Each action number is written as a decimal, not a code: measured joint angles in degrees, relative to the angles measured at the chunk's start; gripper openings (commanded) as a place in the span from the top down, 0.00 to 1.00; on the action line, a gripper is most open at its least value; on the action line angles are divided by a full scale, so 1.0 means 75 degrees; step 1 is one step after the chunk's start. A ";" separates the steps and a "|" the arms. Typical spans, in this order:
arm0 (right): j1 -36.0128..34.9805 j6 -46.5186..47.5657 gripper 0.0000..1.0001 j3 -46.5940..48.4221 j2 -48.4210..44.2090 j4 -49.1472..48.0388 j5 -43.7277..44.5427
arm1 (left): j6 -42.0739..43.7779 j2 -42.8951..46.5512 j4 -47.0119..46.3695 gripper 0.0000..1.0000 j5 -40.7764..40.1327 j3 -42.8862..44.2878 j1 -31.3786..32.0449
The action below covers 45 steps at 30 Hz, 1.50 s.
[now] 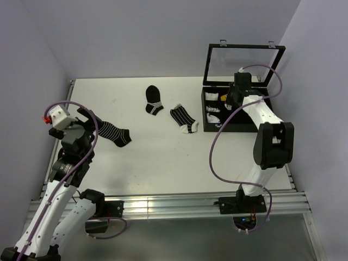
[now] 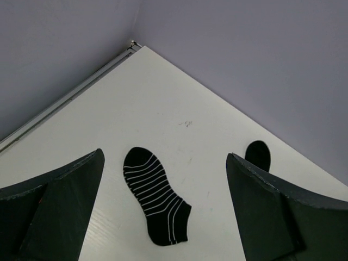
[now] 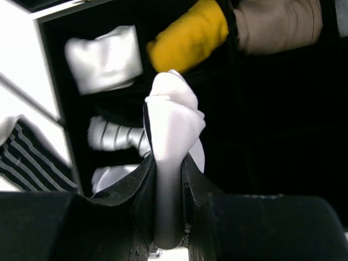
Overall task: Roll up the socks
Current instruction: Place the sock in the storage box.
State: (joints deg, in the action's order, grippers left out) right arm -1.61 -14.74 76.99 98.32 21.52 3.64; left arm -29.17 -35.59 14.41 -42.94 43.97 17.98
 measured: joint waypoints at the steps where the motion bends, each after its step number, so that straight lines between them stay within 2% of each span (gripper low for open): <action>1: 0.0032 -0.0047 1.00 0.0111 0.0160 0.0058 0.0017 | 0.0017 -0.0070 -0.0006 0.00 -0.0020 -0.0041 -0.0009; 16: 0.0341 -0.0889 1.00 0.1515 0.2046 0.0985 0.0493 | 0.0143 -0.0589 -0.0140 0.01 -0.0009 -0.0085 -0.0108; 39: 0.0376 -0.1728 1.00 0.2871 0.3456 0.2197 0.0516 | 0.0140 -0.0697 -0.0169 0.01 0.0221 -0.0085 -0.0178; 41: 0.0353 -0.1746 0.96 0.2970 0.3555 0.2276 0.0481 | 0.0140 -0.0697 -0.0169 0.01 0.0230 -0.0085 -0.0187; 45: 0.0227 -0.1751 0.78 0.3075 0.3689 0.2328 0.0466 | 0.0140 -0.0697 -0.0169 0.01 0.0236 -0.0085 -0.0187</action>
State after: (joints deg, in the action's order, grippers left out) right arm 0.10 -27.88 100.05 125.99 38.98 7.14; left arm -28.12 -40.82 13.15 -41.17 43.33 16.58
